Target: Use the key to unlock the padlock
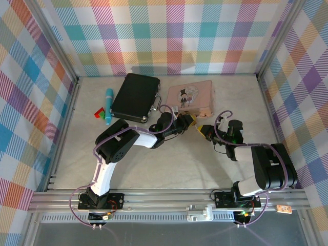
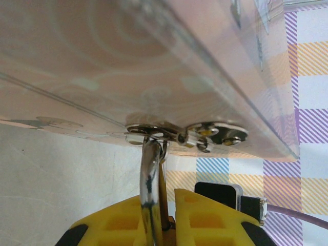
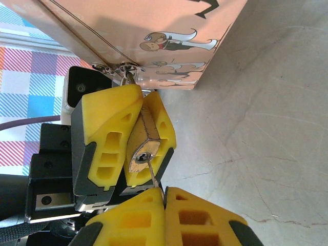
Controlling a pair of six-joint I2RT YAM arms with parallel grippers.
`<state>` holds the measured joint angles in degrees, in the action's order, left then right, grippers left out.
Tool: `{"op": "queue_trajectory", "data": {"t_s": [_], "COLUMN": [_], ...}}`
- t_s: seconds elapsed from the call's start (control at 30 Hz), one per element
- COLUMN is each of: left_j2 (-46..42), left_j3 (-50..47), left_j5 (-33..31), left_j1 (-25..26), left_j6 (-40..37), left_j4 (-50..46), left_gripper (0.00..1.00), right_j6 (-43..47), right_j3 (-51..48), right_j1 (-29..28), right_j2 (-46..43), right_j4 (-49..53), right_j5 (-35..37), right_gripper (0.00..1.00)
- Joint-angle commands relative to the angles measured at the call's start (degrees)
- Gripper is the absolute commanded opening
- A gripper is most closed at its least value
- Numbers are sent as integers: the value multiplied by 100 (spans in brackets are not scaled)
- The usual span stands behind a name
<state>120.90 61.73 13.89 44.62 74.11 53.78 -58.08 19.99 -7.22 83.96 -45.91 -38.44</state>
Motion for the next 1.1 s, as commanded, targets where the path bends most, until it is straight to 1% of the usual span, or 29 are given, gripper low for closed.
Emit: {"op": "queue_trajectory", "data": {"t_s": [0.0, 0.13, 0.47, 0.6, 0.73, 1.07], "left_j2": [-137, -129, -137, -119, -93, -130], "left_j3": [-56, -44, 7, 57, 15, -162], "left_j5": [113, 148, 167, 201, 207, 297], "left_j1": [119, 148, 242, 271, 279, 319], "left_j6": [25, 10, -21, -34, 14, 110], "left_j4": [519, 537, 581, 540, 633, 778], "left_gripper": [0, 0, 0, 0, 0, 0], "right_j6": [-58, -95, -491, -457, -397, -380], "right_j3": [163, 181, 289, 369, 416, 563], "right_j1": [-33, -42, -132, -133, -126, -119], "right_j2": [-29, 14, 443, 459, 362, 401], "right_j4": [-312, -364, -999, -879, -640, -501], "right_j5": [-6, -15, -170, -227, -96, 221], "right_gripper": [0, 0, 0, 0, 0, 0]}}
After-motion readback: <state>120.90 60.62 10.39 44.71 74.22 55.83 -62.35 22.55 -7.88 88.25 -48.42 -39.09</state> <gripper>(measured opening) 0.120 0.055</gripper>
